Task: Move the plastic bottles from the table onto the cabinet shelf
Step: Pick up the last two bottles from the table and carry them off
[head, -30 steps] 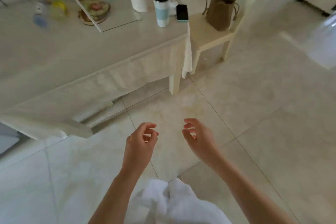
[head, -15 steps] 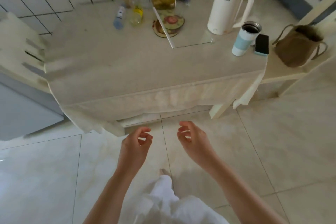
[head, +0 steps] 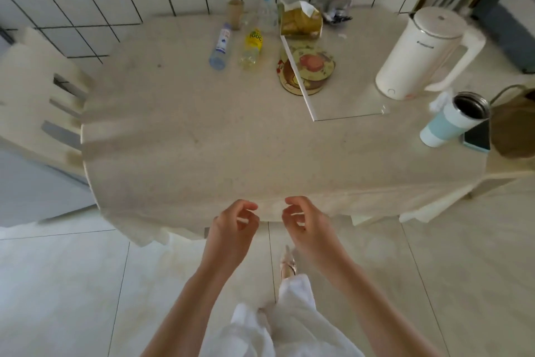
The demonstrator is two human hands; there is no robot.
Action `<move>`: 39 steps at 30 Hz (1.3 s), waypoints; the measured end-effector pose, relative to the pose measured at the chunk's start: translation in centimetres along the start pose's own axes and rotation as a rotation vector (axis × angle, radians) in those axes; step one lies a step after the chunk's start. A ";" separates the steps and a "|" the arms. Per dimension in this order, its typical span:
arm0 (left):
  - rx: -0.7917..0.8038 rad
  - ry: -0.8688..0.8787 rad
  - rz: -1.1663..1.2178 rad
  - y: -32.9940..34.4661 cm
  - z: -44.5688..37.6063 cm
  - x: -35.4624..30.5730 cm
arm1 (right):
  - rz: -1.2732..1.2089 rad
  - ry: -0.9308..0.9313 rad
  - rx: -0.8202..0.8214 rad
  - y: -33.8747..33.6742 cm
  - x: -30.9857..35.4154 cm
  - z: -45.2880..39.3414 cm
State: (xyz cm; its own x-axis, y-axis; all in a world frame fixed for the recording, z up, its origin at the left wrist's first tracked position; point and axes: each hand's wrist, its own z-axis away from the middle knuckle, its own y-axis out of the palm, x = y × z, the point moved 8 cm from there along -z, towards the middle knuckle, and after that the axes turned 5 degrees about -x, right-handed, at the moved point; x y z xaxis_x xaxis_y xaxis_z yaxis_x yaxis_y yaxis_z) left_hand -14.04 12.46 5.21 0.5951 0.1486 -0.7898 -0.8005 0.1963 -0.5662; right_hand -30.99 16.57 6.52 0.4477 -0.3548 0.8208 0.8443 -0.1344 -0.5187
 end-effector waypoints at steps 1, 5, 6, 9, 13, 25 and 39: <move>-0.010 -0.008 0.004 0.0 -1.2 -0.3 | -0.005 -0.008 0.000 -0.1 0.2 -1.4; -0.069 -0.059 0.045 0.1 -6.7 -1.3 | 0.008 -0.020 0.035 -0.8 1.0 -7.9; -0.081 -0.072 0.038 0.1 -8.0 -1.6 | 0.008 -0.017 0.044 -1.0 1.2 -9.3; -0.087 -0.117 0.011 0.8 -12.3 -2.7 | 0.016 0.000 0.069 -1.9 1.8 -14.2; -0.113 -0.139 0.003 0.9 -17.7 -4.3 | 0.057 -0.001 0.108 -2.8 3.2 -20.7; -0.203 -0.102 -0.095 -4.2 -37.4 -7.3 | 0.054 0.084 0.102 -1.1 9.4 -40.2; -0.242 -0.143 -0.220 -6.0 -61.9 -5.9 | -0.115 0.498 0.062 6.7 9.8 -59.7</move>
State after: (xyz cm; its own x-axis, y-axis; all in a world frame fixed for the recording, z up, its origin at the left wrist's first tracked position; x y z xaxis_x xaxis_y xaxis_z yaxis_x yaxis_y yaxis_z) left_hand -17.10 -49.56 -1.33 0.7453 0.2663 -0.6113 -0.6354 0.0057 -0.7722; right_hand -38.54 -43.07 -3.14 0.1691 -0.7403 0.6507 0.9024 -0.1492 -0.4042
